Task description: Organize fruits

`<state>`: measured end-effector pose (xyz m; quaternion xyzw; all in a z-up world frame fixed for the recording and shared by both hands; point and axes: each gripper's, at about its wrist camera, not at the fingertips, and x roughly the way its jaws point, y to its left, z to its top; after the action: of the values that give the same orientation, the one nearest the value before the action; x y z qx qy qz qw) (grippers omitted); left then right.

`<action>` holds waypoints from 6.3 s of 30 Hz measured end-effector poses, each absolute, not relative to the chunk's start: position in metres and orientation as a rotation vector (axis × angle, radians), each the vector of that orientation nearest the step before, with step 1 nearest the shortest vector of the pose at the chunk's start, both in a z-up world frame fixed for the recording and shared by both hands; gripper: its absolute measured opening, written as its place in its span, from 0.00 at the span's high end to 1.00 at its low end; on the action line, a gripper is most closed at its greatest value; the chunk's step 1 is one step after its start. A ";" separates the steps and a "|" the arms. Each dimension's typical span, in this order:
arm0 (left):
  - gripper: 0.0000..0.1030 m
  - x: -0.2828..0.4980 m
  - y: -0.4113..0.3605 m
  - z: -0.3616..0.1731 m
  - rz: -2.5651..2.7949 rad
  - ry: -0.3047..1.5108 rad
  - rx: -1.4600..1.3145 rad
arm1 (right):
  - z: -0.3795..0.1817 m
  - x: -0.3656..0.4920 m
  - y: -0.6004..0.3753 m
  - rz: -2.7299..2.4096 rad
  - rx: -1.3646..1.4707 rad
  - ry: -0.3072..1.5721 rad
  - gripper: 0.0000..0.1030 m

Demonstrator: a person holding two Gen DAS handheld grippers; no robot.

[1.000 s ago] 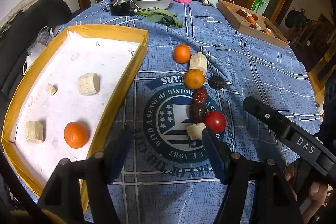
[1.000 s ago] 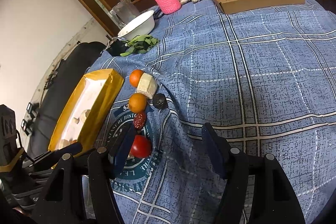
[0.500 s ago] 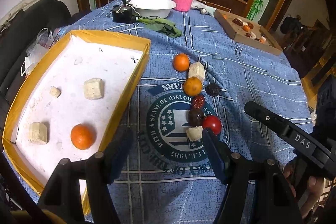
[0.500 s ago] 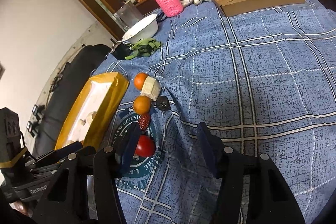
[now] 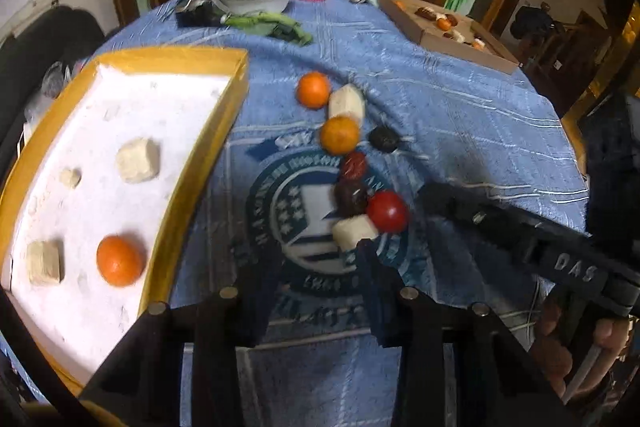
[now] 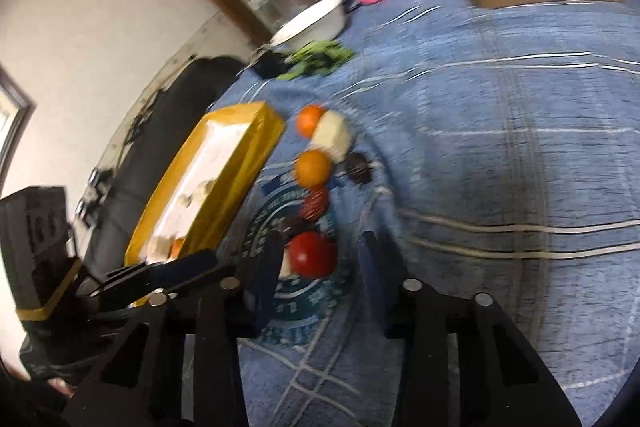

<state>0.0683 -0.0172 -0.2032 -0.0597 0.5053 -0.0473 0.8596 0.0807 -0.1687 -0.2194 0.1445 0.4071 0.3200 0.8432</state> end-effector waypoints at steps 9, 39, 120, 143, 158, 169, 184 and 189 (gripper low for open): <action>0.60 0.067 -0.003 -0.207 -0.096 1.070 -0.186 | -0.227 0.077 -0.140 0.695 0.192 0.888 0.69; 0.74 0.081 -0.011 -0.215 -0.180 1.091 -0.242 | -0.235 0.091 -0.142 0.612 0.215 0.912 0.71; 0.31 0.076 0.026 -0.146 -0.099 0.923 -0.136 | -0.192 0.096 -0.150 0.637 0.374 0.829 0.42; 0.37 0.080 0.007 -0.186 -0.113 1.004 -0.176 | -0.213 0.093 -0.166 0.581 0.325 0.819 0.60; 0.48 0.090 0.001 -0.197 -0.159 1.045 -0.210 | -0.223 0.133 -0.145 0.543 0.269 0.910 0.74; 0.48 0.101 -0.011 -0.209 -0.199 1.088 -0.209 | -0.232 0.153 -0.147 0.460 0.255 0.911 0.79; 0.77 0.125 -0.044 -0.230 -0.203 1.119 -0.124 | -0.217 0.136 -0.171 0.527 0.334 0.868 0.82; 0.78 0.114 -0.037 -0.229 -0.231 1.141 -0.146 | -0.214 0.133 -0.162 0.565 0.307 0.848 0.82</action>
<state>0.1145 -0.0373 -0.2291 -0.0689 0.5385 -0.1090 0.8327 0.1334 -0.1618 -0.2135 0.1466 0.4044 0.2693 0.8617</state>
